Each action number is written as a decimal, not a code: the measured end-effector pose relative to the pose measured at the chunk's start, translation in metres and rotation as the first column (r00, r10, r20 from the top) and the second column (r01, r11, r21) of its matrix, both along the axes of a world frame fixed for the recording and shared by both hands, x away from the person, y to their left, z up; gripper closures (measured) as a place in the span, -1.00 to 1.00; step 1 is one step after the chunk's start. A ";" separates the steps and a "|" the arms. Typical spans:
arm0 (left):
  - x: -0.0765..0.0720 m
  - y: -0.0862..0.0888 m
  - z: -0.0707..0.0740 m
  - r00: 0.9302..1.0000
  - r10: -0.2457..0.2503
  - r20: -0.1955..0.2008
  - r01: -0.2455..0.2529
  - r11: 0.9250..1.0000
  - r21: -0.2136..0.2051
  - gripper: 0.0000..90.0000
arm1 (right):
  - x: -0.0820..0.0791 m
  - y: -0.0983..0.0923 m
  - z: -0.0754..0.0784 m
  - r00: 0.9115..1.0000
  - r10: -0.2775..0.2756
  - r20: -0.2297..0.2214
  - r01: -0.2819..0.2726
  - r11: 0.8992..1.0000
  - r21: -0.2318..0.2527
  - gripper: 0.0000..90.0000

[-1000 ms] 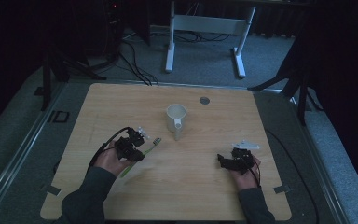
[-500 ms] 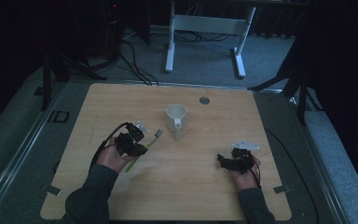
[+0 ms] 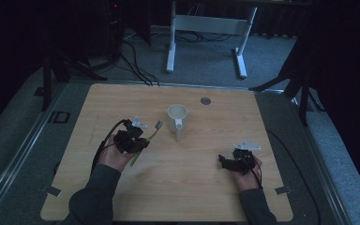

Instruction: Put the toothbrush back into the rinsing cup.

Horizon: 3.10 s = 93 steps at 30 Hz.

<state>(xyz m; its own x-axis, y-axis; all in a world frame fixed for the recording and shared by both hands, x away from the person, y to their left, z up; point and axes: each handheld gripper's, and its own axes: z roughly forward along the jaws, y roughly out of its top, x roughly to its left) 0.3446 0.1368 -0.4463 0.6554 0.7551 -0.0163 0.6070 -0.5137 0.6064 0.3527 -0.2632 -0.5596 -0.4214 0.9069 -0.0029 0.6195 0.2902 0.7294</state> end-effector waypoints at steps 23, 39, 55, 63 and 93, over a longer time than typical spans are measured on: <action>0.001 0.002 0.016 0.989 0.051 0.138 -0.035 0.993 -0.114 0.83 | 0.000 0.000 0.000 1.000 0.001 0.001 -0.001 1.000 -0.001 -0.54; 0.002 -0.010 0.018 0.982 0.020 0.187 0.003 0.993 -0.122 0.82 | 0.000 0.000 0.000 1.000 0.001 0.000 -0.001 1.000 -0.001 -0.54; 0.007 -0.016 0.025 0.970 0.007 0.244 0.030 0.989 -0.146 0.82 | 0.000 0.000 0.000 1.000 0.000 0.001 0.000 1.000 0.000 -0.54; 0.009 -0.021 0.028 0.962 -0.005 0.272 0.057 0.981 -0.184 0.82 | 0.000 0.000 0.000 1.000 0.000 0.001 0.000 1.000 0.000 -0.54; 0.018 -0.026 0.042 0.947 0.044 0.317 0.067 0.941 -0.332 0.82 | 0.000 0.000 0.000 1.000 0.001 0.001 -0.001 1.000 -0.001 -0.54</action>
